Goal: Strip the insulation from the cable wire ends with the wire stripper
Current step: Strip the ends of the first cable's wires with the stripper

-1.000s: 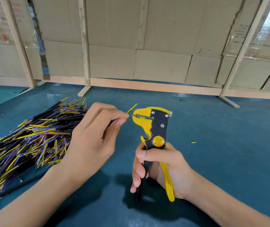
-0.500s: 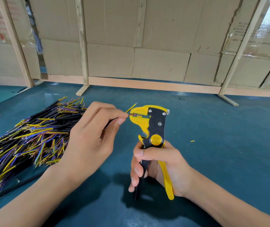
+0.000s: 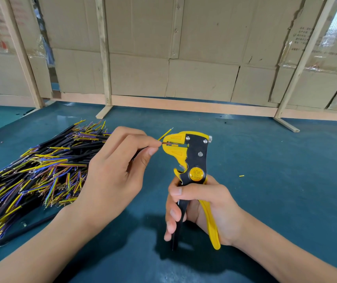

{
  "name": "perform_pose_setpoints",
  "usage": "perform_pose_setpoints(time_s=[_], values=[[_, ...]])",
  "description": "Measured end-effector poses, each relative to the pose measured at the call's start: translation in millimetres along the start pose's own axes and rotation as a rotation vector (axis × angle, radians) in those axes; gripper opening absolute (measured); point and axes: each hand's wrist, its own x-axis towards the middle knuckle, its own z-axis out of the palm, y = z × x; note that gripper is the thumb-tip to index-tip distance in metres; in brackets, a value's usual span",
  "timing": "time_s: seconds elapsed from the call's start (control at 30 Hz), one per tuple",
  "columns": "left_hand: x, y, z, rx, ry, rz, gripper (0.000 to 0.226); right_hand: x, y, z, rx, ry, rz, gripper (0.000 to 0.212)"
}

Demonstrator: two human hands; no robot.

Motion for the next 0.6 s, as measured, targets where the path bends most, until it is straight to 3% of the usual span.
perform_pose_setpoints(time_s=[0.6], values=[[-0.5,-1.7,-0.9,-0.009,-0.01,-0.005,0.012,0.2,-2.1,1.9,-0.012,0.002,0.012,0.017]])
